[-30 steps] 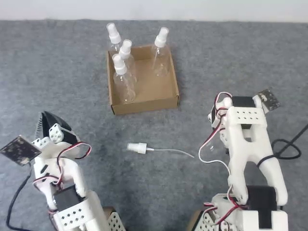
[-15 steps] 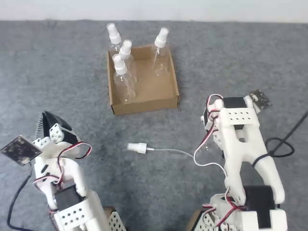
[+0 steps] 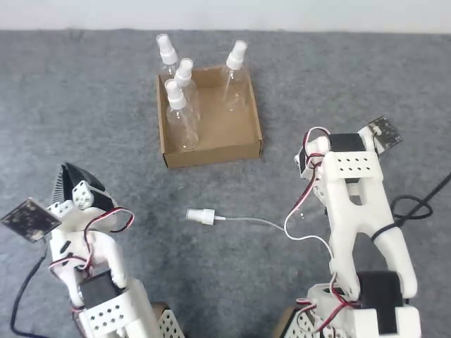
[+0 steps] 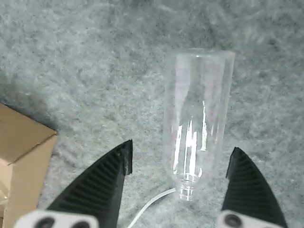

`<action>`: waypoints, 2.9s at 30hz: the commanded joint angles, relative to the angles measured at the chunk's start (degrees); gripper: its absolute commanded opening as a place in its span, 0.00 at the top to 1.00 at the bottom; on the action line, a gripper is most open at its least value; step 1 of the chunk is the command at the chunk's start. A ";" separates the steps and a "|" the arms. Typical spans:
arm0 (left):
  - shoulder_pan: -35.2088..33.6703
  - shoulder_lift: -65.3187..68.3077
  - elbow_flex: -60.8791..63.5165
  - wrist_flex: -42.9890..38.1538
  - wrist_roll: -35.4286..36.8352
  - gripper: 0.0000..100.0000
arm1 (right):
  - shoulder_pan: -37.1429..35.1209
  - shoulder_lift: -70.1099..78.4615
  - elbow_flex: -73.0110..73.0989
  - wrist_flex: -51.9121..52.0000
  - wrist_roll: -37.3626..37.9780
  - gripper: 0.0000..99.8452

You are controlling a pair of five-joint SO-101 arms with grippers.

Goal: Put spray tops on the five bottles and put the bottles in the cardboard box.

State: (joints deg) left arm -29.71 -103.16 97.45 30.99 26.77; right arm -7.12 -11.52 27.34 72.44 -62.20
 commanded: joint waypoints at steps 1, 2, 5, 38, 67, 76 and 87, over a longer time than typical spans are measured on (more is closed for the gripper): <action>-0.26 0.09 -0.84 0.26 0.09 0.98 | -0.66 -3.56 -4.04 -0.13 -0.53 0.73; -0.26 0.09 -0.84 0.26 0.09 0.98 | -0.66 -3.56 -4.13 -0.13 -0.53 0.73; -0.26 0.09 -0.84 0.26 0.09 0.98 | -0.66 -4.35 -4.92 1.63 0.35 0.73; -0.26 0.09 -0.84 0.26 0.09 0.98 | -0.57 -20.44 -7.21 11.30 69.27 0.90; -0.18 -0.18 -0.84 1.32 0.09 0.98 | -7.34 -19.91 8.00 12.00 125.27 0.68; -0.18 -0.18 -0.84 1.32 0.09 0.98 | -6.99 -19.91 14.42 8.13 136.44 0.68; -0.18 -0.18 -0.84 1.41 0.09 0.98 | -4.88 -19.82 21.63 -0.40 139.08 0.69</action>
State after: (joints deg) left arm -29.71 -103.16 97.45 32.22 26.77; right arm -13.54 -28.92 49.14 74.64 76.26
